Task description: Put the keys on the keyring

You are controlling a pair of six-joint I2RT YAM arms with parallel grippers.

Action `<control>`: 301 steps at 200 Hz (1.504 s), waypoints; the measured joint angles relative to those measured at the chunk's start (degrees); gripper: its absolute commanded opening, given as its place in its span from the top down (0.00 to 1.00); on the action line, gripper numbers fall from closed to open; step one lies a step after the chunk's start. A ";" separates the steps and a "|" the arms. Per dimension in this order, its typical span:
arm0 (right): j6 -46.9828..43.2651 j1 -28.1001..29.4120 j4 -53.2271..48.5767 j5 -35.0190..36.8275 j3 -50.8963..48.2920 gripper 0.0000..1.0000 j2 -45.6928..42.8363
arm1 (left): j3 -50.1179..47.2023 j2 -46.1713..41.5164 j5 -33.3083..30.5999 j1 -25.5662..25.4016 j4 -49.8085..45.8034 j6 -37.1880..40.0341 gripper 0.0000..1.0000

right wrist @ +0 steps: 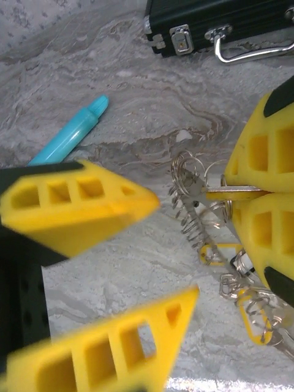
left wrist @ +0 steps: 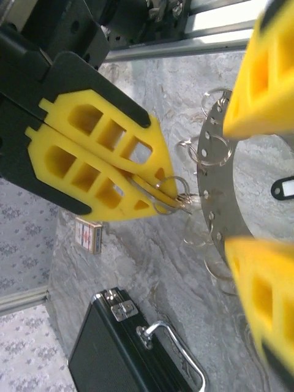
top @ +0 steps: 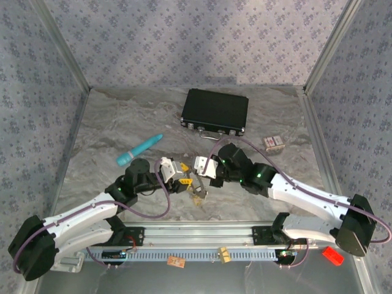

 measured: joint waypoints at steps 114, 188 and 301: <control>-1.40 4.76 1.84 -1.81 10.25 1.00 8.44 | 1.03 -12.90 -50.77 6.32 -14.25 -15.28 0.00; 2.93 4.13 11.80 -1.33 7.89 1.00 19.71 | 2.60 -23.08 -68.24 16.39 -33.18 -39.28 0.00; -6.84 2.47 -8.46 31.69 5.68 0.83 28.70 | 2.23 -19.06 -65.40 18.38 -34.03 -39.32 0.00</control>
